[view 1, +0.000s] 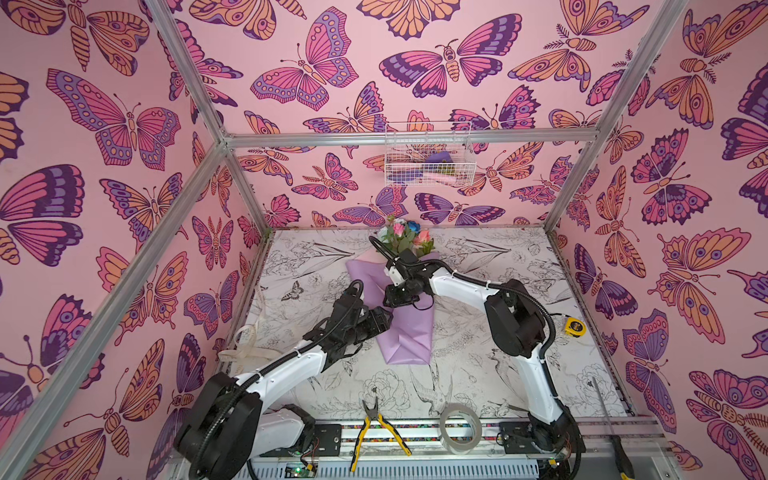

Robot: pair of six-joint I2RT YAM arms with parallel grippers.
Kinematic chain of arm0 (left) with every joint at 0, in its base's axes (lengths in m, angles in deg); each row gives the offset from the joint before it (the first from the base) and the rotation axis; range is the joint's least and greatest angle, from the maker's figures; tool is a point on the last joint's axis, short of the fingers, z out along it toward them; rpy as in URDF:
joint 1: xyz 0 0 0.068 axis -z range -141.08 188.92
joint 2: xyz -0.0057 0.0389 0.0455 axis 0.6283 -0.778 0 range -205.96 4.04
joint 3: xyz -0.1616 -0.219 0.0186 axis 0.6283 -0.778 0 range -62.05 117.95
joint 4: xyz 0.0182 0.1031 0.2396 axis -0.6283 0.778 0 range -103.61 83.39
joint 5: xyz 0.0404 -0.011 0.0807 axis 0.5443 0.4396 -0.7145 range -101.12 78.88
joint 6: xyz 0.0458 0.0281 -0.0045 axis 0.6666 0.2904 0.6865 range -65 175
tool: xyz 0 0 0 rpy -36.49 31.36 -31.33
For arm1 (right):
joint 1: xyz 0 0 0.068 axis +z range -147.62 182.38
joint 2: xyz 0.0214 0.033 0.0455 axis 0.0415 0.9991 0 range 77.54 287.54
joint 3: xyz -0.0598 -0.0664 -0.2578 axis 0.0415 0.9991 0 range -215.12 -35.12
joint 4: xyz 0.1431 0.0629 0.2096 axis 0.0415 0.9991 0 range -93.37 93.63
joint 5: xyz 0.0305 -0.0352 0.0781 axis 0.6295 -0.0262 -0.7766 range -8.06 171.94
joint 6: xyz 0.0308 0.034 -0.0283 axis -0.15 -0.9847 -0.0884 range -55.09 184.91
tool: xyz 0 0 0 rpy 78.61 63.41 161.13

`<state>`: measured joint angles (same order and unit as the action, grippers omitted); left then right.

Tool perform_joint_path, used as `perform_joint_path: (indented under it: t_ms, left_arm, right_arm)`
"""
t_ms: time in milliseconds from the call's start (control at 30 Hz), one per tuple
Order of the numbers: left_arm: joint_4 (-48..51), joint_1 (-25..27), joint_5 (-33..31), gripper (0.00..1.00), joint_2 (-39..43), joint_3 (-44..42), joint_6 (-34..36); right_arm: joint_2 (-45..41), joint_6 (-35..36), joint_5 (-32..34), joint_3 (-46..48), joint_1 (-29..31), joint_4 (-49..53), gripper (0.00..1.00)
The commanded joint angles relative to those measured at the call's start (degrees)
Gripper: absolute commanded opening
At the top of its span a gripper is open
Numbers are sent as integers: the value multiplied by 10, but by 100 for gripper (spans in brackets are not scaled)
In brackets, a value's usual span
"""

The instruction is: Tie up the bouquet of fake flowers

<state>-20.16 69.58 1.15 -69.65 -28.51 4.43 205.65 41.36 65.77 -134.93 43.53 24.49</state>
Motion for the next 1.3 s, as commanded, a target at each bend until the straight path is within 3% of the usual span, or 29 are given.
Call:
perform_joint_path:
  t_ms: [0,200,400,500,600,800,1033,1200,1267]
  left_arm:
    - [-19,14,22,77,-39,24,21]
    - [-20,20,14,69,-104,49,15]
    - [-28,20,0,35,-131,50,7]
    - [-34,20,-6,12,-129,38,5]
    - [-47,20,-13,1,-126,21,1]
    - [-88,20,-30,0,-115,-20,0]
    - [-168,20,-63,0,-98,-75,46]
    - [-205,20,-72,0,-111,-95,66]
    - [-230,20,-70,0,-121,-104,73]
  right_arm:
    - [13,-5,-8,-24,5,3,39]
    - [13,-12,-13,-26,6,0,39]
    - [-7,-16,-23,-19,4,7,49]
    - [-28,-19,-26,-9,4,7,55]
    - [-49,-22,-27,-5,4,11,61]
    - [-104,-33,-19,28,-4,16,64]
    - [-196,-32,26,128,-11,16,64]
    - [-250,-37,37,217,-11,8,57]
    - [-272,-45,33,253,-11,5,46]
